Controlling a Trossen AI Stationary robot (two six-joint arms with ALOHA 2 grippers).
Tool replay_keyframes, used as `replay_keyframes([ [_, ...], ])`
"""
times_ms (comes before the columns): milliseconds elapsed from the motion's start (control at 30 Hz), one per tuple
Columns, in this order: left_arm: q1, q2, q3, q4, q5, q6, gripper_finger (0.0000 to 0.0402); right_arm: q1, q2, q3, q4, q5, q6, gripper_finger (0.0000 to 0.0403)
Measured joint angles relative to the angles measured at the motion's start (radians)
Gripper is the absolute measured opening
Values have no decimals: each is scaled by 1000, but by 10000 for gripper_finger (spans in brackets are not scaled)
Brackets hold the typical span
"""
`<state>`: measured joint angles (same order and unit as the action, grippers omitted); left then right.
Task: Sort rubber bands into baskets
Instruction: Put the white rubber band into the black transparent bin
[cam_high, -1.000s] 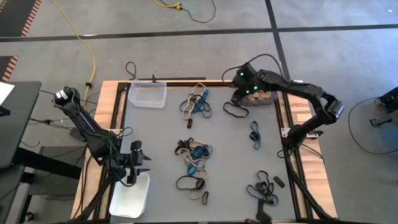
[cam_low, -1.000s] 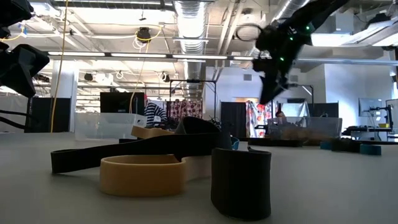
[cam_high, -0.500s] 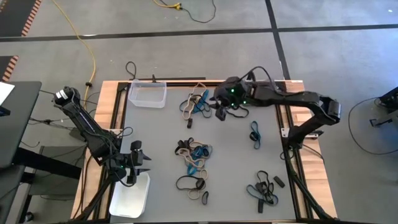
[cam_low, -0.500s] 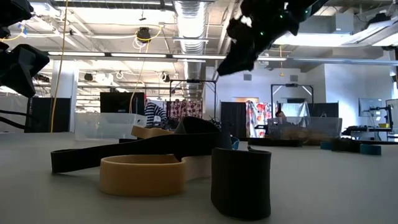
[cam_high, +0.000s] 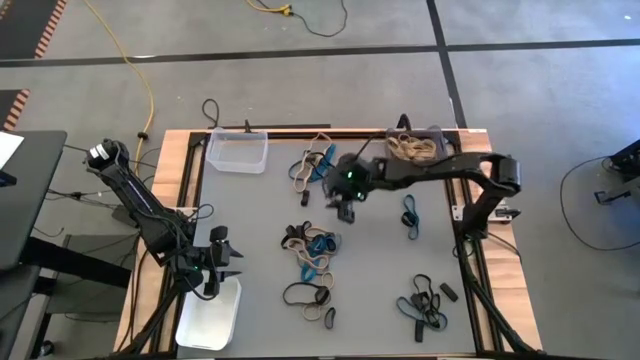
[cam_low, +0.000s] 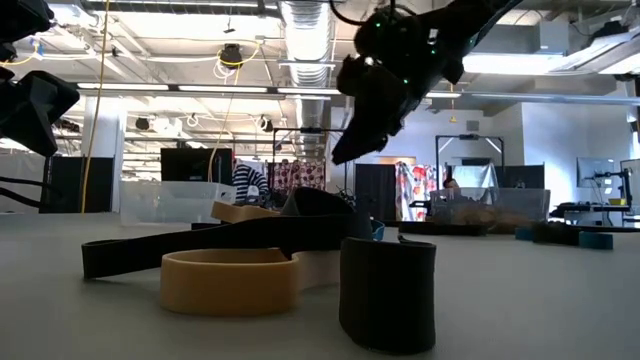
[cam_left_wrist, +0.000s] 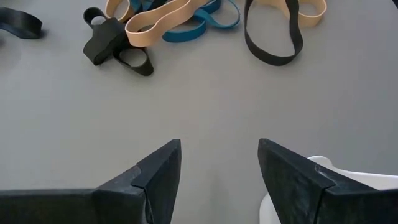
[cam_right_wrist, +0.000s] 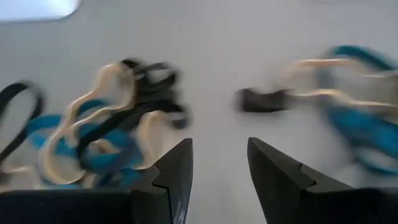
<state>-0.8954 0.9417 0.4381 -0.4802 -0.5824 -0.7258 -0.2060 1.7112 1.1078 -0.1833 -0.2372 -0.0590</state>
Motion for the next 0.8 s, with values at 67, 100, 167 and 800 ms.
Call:
replay_keyframes([
  [67, 0, 0, 0, 0, 0, 0, 206, 48, 28, -1, 30, -1, 5, 180],
  [100, 0, 0, 0, 0, -1, 0, 206, 72, 41, 0, 60, -1, 6, 180],
  [167, 0, 0, 0, -1, 0, 0, 206, 123, 75, 4, 109, -1, 7, 180],
  [800, 0, 0, 0, 0, 0, 6, 206, 330, 308, 208, 113, 21, 26, 178],
])
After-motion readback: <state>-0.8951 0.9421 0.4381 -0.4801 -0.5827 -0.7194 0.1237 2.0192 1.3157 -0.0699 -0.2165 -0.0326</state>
